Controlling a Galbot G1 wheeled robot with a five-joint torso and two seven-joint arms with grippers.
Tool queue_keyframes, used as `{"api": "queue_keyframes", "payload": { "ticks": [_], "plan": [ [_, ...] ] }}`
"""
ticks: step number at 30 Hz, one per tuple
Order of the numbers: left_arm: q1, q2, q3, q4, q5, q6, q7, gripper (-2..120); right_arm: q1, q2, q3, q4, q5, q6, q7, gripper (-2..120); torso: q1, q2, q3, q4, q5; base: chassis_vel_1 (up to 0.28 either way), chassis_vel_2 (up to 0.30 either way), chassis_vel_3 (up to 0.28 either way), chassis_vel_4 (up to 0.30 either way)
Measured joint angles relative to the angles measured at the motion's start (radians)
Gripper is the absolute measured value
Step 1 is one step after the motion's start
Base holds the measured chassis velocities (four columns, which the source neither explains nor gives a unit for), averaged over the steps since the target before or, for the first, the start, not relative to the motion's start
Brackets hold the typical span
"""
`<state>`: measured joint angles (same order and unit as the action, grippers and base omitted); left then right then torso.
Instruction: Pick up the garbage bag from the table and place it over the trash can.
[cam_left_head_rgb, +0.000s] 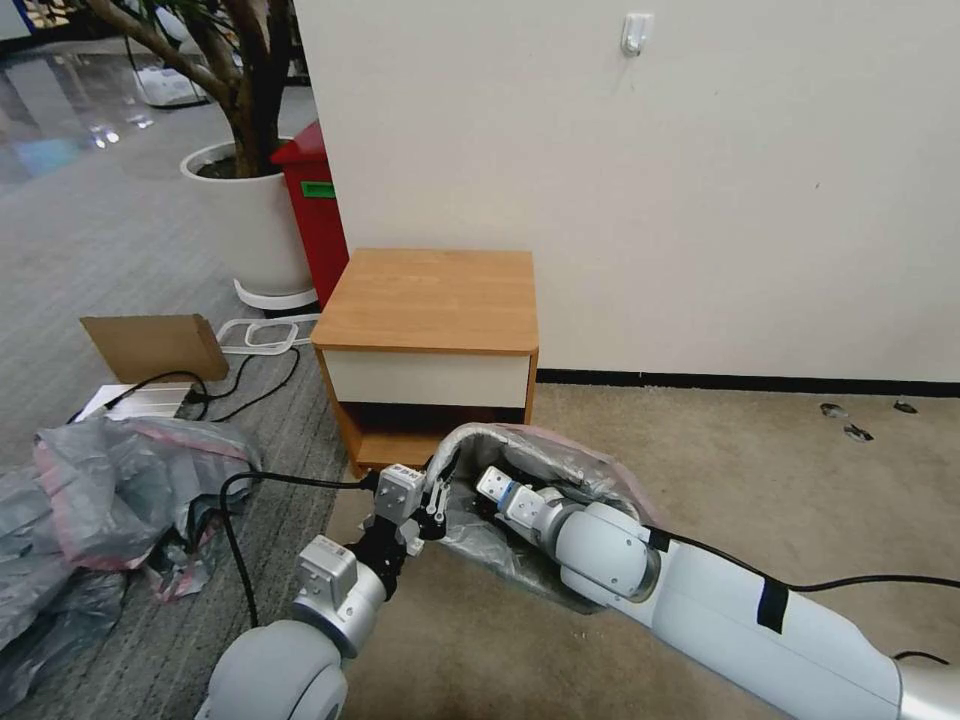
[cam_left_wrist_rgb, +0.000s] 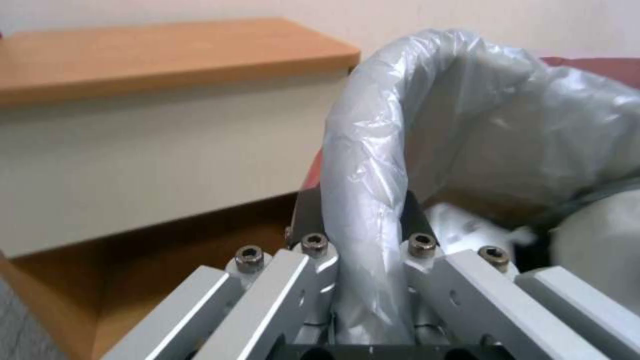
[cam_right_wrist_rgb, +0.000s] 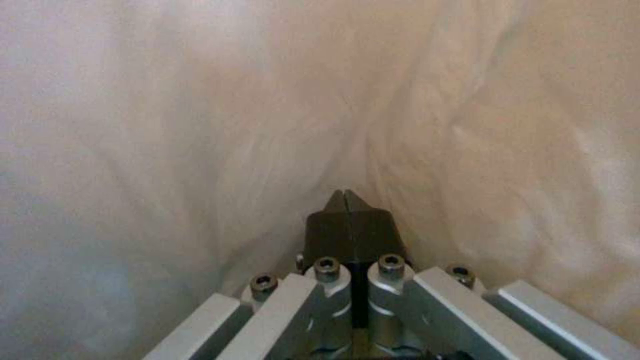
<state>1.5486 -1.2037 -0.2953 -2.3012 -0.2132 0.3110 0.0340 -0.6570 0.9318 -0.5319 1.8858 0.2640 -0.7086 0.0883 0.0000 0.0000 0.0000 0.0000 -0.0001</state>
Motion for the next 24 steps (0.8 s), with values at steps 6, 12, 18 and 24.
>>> {"api": "queue_keyframes", "payload": {
  "ticks": [6,12,18,24],
  "plan": [
    [-0.012,-0.008,-0.019,0.044,-0.015,0.000,-0.018,5,-0.014,-0.050,0.014,0.105,0.141,0.002,0.011,0,0.000,0.000,0.000,0.0000,0.0001,0.000,0.000,0.000,0.000],
    [-0.018,-0.022,-0.016,0.093,-0.076,0.002,-0.059,5,-0.047,-0.091,0.070,0.170,0.208,0.003,0.013,0,0.000,0.000,0.000,0.0000,0.0002,0.000,0.000,0.000,0.000],
    [-0.029,-0.035,-0.004,0.133,-0.205,0.027,-0.144,5,-0.111,-0.128,0.173,0.251,0.325,0.013,0.016,0,0.000,0.000,0.000,0.0002,0.0003,0.000,0.000,0.000,0.000],
    [-0.034,-0.050,0.008,0.159,-0.379,0.059,-0.274,5,-0.339,-0.190,0.358,0.357,0.365,0.203,0.034,0,0.000,0.000,0.000,-0.0003,0.0002,0.000,0.000,0.000,0.000]
  ]
}}
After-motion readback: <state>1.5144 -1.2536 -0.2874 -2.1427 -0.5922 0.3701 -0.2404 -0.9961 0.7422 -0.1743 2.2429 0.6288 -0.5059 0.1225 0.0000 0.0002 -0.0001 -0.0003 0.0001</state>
